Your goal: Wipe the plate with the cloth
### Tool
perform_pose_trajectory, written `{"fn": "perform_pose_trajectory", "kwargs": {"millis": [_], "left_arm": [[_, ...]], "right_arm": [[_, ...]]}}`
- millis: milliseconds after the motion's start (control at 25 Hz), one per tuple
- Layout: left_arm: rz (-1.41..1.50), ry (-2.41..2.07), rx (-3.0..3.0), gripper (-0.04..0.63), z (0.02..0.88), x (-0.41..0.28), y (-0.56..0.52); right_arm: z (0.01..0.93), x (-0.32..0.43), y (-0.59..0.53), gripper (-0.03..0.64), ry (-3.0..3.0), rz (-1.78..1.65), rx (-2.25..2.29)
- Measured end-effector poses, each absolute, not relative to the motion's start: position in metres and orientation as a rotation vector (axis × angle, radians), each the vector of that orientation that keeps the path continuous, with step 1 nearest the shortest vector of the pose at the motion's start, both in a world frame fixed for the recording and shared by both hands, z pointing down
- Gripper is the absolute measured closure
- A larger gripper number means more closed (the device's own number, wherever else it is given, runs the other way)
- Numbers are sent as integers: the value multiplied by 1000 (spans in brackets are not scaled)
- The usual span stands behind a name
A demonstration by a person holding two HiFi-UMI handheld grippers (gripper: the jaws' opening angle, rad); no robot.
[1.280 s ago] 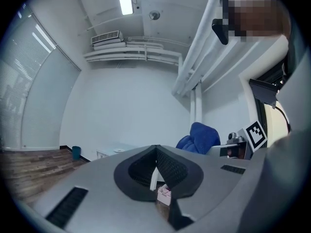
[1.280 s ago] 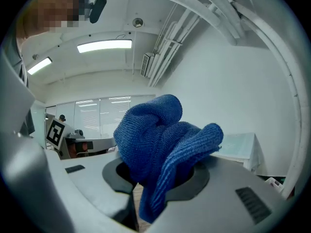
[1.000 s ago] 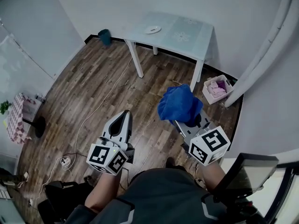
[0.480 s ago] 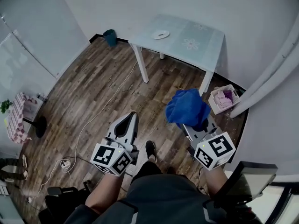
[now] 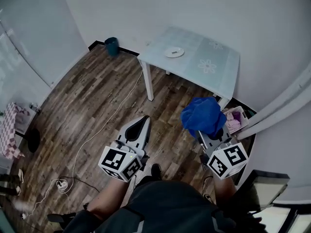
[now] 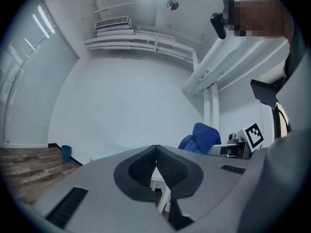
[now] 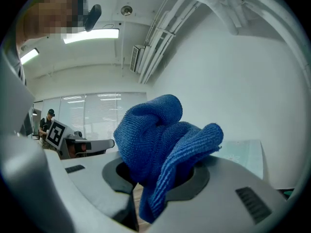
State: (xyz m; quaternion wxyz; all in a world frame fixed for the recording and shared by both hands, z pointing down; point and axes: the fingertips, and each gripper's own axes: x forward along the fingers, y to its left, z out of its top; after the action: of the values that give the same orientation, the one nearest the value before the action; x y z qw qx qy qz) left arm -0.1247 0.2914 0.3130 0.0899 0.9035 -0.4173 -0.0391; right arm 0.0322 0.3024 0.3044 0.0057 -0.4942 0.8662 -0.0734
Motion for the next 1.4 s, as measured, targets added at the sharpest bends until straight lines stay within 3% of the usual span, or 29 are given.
{"fn": "perform_pose_trajectory", "kwargs": {"millis": [920,1400], "left_arm": [[-117,-1246,2642,586,323,-135,74],[-64,-1297,2599,586,319,-53,-78]], "right_arm": [[310,12,76,488,2752,-248,-1487],[310,87,-64,488,2790,-266,-1400]]}}
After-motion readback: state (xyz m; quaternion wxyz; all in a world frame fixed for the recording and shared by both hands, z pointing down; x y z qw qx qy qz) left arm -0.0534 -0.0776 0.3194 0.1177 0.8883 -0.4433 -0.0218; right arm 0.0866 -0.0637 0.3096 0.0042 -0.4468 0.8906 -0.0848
